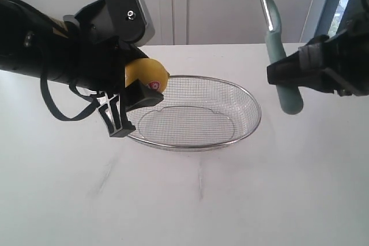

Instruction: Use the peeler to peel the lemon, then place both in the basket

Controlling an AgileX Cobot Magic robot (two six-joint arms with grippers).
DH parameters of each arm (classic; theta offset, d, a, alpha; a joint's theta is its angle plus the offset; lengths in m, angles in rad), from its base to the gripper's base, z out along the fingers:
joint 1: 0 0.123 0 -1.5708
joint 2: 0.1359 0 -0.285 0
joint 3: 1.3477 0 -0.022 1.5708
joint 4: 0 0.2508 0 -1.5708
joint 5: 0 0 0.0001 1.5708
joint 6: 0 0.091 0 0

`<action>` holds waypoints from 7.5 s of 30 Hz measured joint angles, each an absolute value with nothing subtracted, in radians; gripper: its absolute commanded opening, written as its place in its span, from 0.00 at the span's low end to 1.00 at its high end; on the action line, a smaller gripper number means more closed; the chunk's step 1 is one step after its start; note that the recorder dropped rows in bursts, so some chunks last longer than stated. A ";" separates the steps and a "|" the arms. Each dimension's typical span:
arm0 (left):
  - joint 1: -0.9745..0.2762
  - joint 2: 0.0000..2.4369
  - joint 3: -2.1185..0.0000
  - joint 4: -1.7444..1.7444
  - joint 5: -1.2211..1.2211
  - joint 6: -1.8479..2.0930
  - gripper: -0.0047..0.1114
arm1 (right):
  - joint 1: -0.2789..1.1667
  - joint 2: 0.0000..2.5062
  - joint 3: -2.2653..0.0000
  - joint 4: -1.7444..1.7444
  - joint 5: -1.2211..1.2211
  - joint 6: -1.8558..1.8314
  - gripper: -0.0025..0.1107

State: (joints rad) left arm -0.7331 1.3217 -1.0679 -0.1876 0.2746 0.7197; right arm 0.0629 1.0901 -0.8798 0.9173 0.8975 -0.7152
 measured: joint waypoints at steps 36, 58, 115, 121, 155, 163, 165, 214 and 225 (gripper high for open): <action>-0.733 1.322 -1.068 -0.188 0.264 0.718 0.04 | 0.262 1.599 -0.724 1.552 1.047 -1.222 0.02; -0.733 1.322 -1.068 -0.188 0.263 0.716 0.04 | 0.308 1.609 -0.724 1.704 1.069 -1.263 0.02; -0.733 1.322 -1.068 -0.188 0.289 0.714 0.04 | 0.018 1.111 -0.723 1.482 1.116 -1.103 0.02; -0.733 1.322 -1.068 -0.188 0.297 0.714 0.04 | 0.018 1.095 -0.723 1.268 0.929 -0.959 0.02; -0.733 1.322 -1.068 -0.188 0.311 0.691 0.04 | 0.285 1.627 -1.155 0.451 0.546 -0.553 0.02; -0.733 1.322 -1.068 -0.188 0.301 0.689 0.04 | 0.315 1.725 -1.155 0.450 0.445 -0.617 0.02; -0.733 1.322 -1.068 -0.188 0.303 0.687 0.04 | 0.322 1.746 -1.155 0.450 0.437 -0.642 0.02; -0.733 1.322 -1.065 -0.188 0.310 0.661 0.04 | 0.348 1.935 -1.163 0.476 0.342 -0.703 0.06; -0.733 1.322 -1.065 -0.188 0.310 0.661 0.04 | 0.348 1.941 -1.163 0.492 0.342 -0.703 0.29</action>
State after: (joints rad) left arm -0.7331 1.3217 -1.0649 -0.1876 0.3100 0.6608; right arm 0.3475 1.9411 -1.1629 0.4917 0.3420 -0.7032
